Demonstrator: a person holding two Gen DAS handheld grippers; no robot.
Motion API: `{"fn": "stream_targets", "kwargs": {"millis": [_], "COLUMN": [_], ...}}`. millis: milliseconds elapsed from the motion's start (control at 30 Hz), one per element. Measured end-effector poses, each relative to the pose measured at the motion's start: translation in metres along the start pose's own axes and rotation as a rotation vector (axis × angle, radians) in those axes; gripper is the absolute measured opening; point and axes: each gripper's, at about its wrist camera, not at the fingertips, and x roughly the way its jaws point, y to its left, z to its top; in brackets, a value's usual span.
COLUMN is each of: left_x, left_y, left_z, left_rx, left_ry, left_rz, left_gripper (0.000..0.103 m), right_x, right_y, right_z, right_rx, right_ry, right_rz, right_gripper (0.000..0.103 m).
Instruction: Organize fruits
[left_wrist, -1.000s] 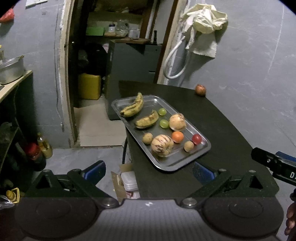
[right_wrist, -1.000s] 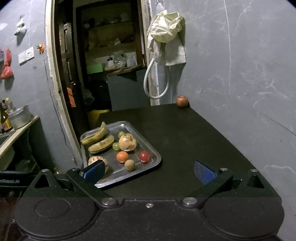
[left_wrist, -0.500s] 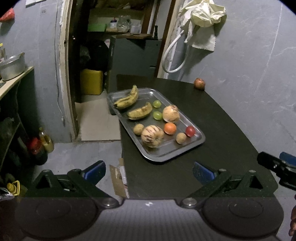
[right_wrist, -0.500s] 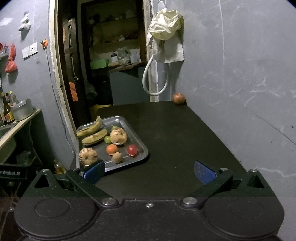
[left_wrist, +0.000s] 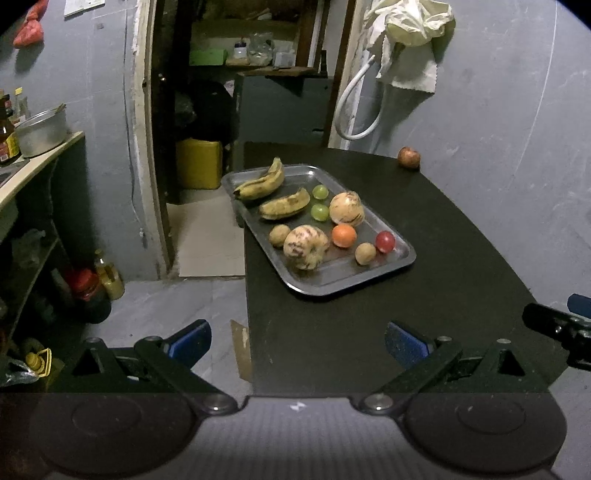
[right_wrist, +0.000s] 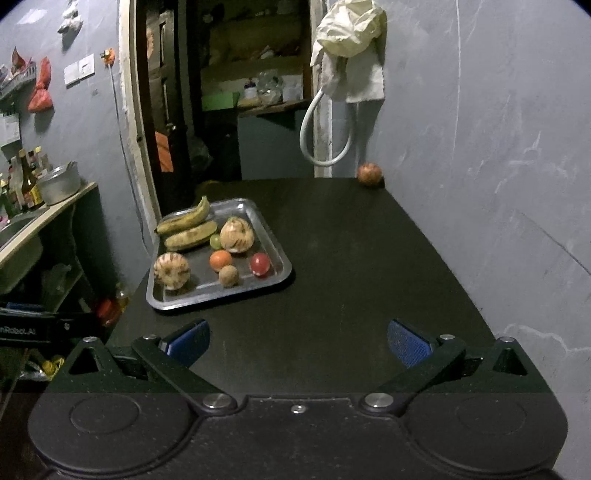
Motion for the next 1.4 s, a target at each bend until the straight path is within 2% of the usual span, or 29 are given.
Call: {"fn": "stream_targets", "kwargs": {"millis": [600, 1400], "left_x": [0.0, -0.003], "left_y": [-0.012, -0.011], "left_z": [-0.009, -0.009], "left_rx": [0.023, 0.033], "left_ry": [0.022, 0.018], "left_rz": [0.01, 0.011], "left_gripper": [0.102, 0.102], "right_x": [0.011, 0.009], "right_y": [-0.016, -0.014], "right_z": [-0.006, -0.007], "right_rx": [0.015, 0.014], "right_ry": [0.05, 0.048], "right_rz": [0.014, 0.019], "right_gripper": [0.102, 0.102]}}
